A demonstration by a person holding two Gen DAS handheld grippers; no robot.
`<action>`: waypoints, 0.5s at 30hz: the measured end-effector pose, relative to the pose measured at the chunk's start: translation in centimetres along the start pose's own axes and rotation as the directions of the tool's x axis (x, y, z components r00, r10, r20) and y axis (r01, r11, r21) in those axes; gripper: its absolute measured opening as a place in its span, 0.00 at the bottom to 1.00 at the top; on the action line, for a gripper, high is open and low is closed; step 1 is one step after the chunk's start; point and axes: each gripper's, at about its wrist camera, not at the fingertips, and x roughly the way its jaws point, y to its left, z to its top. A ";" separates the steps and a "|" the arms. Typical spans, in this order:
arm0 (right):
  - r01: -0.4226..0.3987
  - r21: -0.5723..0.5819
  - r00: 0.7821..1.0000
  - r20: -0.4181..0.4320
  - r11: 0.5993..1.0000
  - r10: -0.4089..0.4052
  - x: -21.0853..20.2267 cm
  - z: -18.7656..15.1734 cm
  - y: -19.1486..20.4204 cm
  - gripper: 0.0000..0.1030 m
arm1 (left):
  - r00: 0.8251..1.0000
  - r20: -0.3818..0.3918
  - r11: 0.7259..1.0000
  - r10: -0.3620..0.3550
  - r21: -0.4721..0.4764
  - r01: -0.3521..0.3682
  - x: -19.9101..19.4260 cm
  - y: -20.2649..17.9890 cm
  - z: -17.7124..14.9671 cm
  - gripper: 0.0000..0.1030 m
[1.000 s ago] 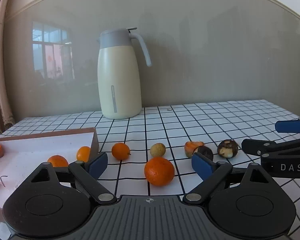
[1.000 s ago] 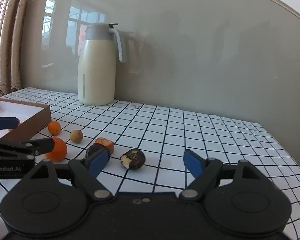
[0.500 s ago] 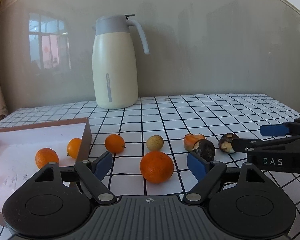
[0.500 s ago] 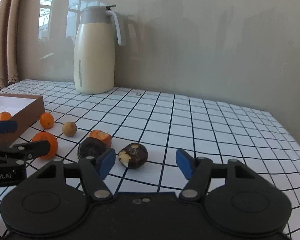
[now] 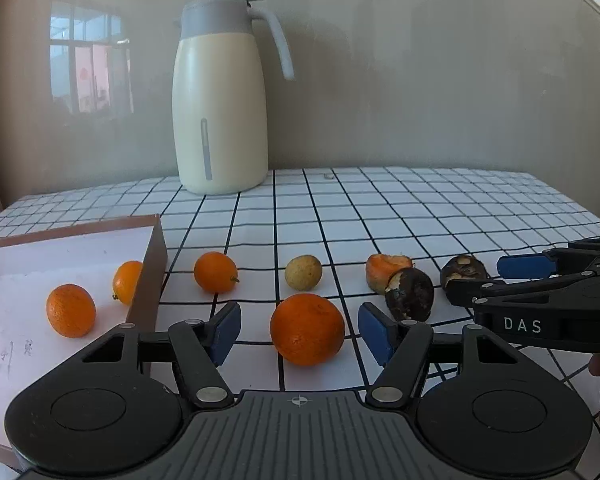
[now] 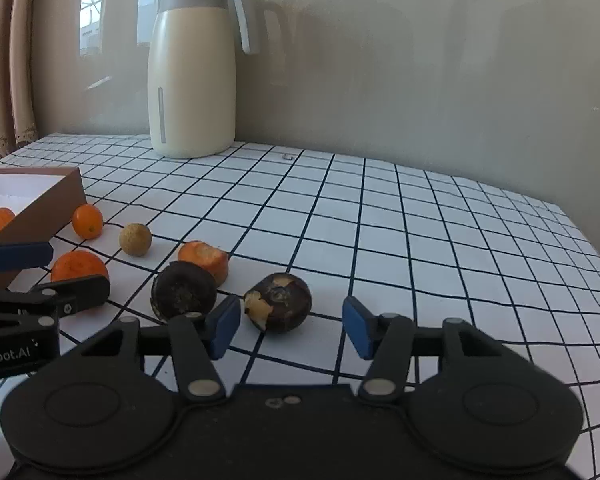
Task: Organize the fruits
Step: 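Grasp the large mandarin with the left tool while the right tool grasps a dark brown fruit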
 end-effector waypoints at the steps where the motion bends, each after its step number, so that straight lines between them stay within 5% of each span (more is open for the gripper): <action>1: -0.002 -0.003 1.000 -0.004 1.000 0.002 0.2 0.1 0.0 0.45 | 1.000 -0.004 1.000 0.000 -0.002 0.000 0.1 0.0 0.0 0.64; 6: -0.005 -0.008 0.999 -0.037 1.000 0.004 0.9 0.3 0.1 0.39 | 1.000 -0.027 1.000 0.001 -0.005 -0.001 0.7 0.0 0.2 0.63; 10: -0.020 -0.020 0.999 -0.032 1.000 0.020 1.0 0.3 0.3 0.26 | 0.999 -0.044 1.000 -0.022 -0.002 0.021 1.2 -0.1 0.3 0.40; 15: -0.007 -0.034 1.000 -0.027 0.999 0.006 0.9 0.3 0.4 0.26 | 0.999 -0.028 1.000 -0.020 -0.018 0.020 0.8 0.1 0.1 0.40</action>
